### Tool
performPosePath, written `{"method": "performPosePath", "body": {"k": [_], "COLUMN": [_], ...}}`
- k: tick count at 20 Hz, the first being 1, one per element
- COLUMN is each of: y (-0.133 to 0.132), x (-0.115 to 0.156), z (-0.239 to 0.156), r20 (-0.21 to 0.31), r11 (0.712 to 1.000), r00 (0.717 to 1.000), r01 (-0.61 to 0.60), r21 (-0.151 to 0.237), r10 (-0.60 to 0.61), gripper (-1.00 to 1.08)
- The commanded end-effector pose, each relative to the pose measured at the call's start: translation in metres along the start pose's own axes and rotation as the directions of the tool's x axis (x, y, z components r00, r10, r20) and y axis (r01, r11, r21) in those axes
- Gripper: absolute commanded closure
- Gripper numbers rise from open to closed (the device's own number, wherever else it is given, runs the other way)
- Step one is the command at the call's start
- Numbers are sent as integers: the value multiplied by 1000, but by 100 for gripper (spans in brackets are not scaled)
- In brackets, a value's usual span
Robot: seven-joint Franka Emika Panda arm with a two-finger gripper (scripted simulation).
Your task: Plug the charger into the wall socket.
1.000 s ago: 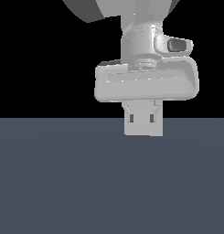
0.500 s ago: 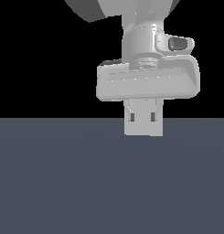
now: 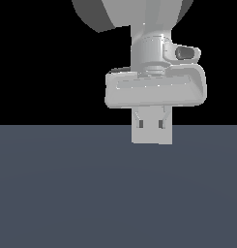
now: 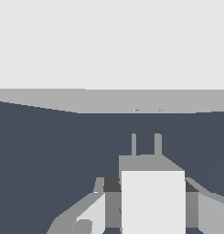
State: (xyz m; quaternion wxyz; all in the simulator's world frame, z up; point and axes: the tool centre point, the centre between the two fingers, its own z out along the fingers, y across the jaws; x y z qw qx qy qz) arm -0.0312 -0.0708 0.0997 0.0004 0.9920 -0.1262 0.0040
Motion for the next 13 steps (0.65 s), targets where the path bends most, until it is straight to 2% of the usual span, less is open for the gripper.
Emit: {"method": "performPosePath", "body": {"k": [1,7,13], "y": [0,0,0], "x": [10,26,30], "z": [0,0,0], "r20": [0,0,0], "r11": [1000,1000,1000], "r00": [1000,1000,1000], "r01": [-1,-1,-1], "r21": [0,0,0], "r10": [1,1,1], "gripper": [108,108,108]}}
